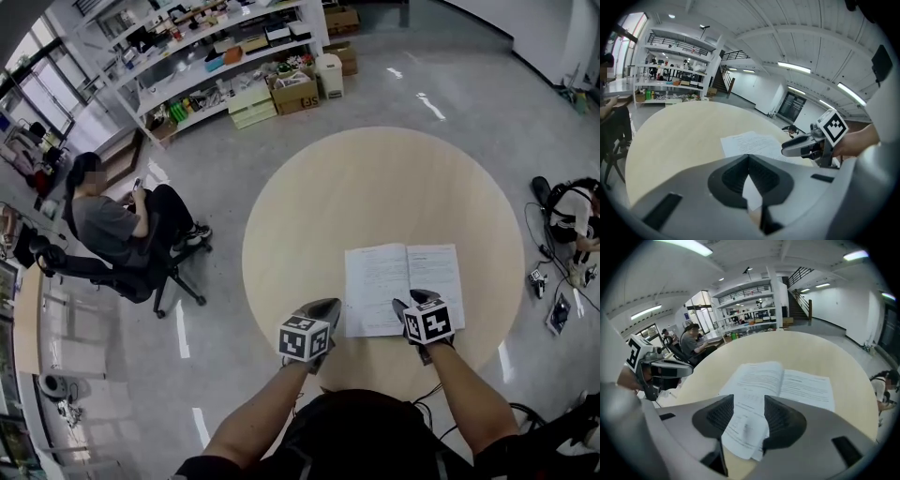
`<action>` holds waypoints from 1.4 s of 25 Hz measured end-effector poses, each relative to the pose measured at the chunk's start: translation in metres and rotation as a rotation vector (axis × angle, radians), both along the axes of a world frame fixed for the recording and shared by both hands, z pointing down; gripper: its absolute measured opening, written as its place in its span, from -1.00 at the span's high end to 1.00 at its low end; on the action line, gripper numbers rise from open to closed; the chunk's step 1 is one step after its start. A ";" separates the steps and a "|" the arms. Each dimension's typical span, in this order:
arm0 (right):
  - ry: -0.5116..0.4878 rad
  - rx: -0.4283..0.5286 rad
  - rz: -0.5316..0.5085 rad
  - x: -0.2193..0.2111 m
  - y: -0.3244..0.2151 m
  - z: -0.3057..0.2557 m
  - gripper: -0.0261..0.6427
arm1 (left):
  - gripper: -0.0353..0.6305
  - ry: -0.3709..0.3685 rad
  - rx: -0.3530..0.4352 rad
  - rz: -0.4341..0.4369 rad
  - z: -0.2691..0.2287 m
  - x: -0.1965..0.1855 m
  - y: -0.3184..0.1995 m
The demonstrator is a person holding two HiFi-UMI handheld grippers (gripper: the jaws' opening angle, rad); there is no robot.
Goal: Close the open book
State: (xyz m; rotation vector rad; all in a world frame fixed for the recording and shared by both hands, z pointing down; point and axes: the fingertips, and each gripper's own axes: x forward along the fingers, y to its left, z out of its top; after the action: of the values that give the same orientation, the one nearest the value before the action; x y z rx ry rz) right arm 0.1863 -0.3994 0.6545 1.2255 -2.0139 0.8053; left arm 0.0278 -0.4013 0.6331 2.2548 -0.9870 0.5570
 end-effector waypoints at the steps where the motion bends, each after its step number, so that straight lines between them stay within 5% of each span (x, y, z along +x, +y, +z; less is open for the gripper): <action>1: -0.001 -0.006 -0.024 -0.014 0.001 0.000 0.37 | 0.93 0.000 -0.001 -0.006 -0.001 -0.004 0.000; 11: -0.022 -0.099 -0.033 -0.097 0.001 0.008 0.37 | 0.93 -0.018 -0.007 -0.044 0.005 -0.038 0.003; 15: -0.043 -0.177 0.033 -0.113 0.006 0.024 0.18 | 0.93 -0.019 -0.017 -0.023 0.007 -0.039 0.007; 23: 0.113 -0.282 0.085 -0.120 0.014 0.076 0.17 | 0.93 -0.029 -0.051 -0.003 0.025 -0.052 0.015; 30: 0.263 -0.261 0.064 -0.120 0.010 0.087 0.17 | 0.93 -0.015 -0.071 0.001 0.031 -0.062 0.011; 35: 0.272 -0.263 0.075 -0.116 0.012 0.090 0.20 | 0.93 -0.004 -0.084 0.018 0.040 -0.060 0.008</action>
State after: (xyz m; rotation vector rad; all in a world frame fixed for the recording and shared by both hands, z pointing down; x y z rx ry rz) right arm 0.0706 -0.3876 0.7441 1.1923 -1.5982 0.8580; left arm -0.0322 -0.3933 0.6729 2.1915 -0.9288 0.5997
